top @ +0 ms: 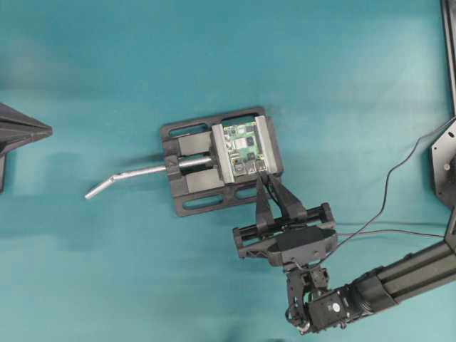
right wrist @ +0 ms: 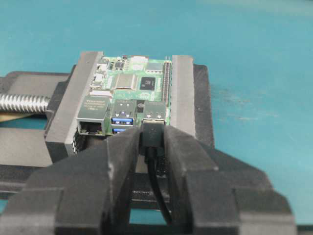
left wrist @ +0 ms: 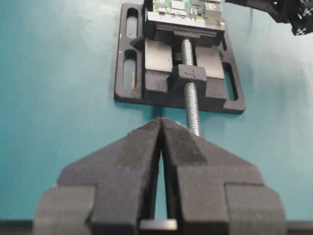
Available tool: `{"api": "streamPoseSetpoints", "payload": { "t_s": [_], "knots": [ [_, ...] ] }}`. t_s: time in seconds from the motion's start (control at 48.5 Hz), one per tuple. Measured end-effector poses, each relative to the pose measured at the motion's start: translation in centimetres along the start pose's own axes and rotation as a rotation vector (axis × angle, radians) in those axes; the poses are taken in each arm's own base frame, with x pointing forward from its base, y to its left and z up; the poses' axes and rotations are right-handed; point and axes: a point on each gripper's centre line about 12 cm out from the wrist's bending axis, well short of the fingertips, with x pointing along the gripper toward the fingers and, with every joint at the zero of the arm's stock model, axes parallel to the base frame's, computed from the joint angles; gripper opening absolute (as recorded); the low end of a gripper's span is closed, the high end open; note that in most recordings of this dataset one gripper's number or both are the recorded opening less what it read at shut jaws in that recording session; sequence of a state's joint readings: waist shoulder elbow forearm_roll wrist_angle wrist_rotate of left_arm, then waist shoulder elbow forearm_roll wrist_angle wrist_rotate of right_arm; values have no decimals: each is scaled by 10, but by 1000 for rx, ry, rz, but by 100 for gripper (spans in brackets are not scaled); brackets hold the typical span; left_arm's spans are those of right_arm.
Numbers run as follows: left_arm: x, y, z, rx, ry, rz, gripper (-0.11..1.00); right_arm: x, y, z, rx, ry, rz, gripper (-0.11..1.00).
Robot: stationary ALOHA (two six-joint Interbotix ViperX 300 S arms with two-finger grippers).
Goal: Insert the USB into the fixed PCB.
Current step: 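Push the USB plug into the port with the right gripper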
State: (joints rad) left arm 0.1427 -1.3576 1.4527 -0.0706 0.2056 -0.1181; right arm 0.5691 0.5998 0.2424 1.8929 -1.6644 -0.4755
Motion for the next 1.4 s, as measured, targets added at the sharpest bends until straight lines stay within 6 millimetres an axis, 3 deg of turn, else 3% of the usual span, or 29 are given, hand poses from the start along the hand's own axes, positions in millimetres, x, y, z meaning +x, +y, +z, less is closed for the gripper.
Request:
{"api": "streamPoseSetpoints", "payload": {
  "t_s": [1.402],
  "knots": [
    [0,0,0,0,0,0,0,-1,-1,-2,-1,18,-14,23]
  ]
}}
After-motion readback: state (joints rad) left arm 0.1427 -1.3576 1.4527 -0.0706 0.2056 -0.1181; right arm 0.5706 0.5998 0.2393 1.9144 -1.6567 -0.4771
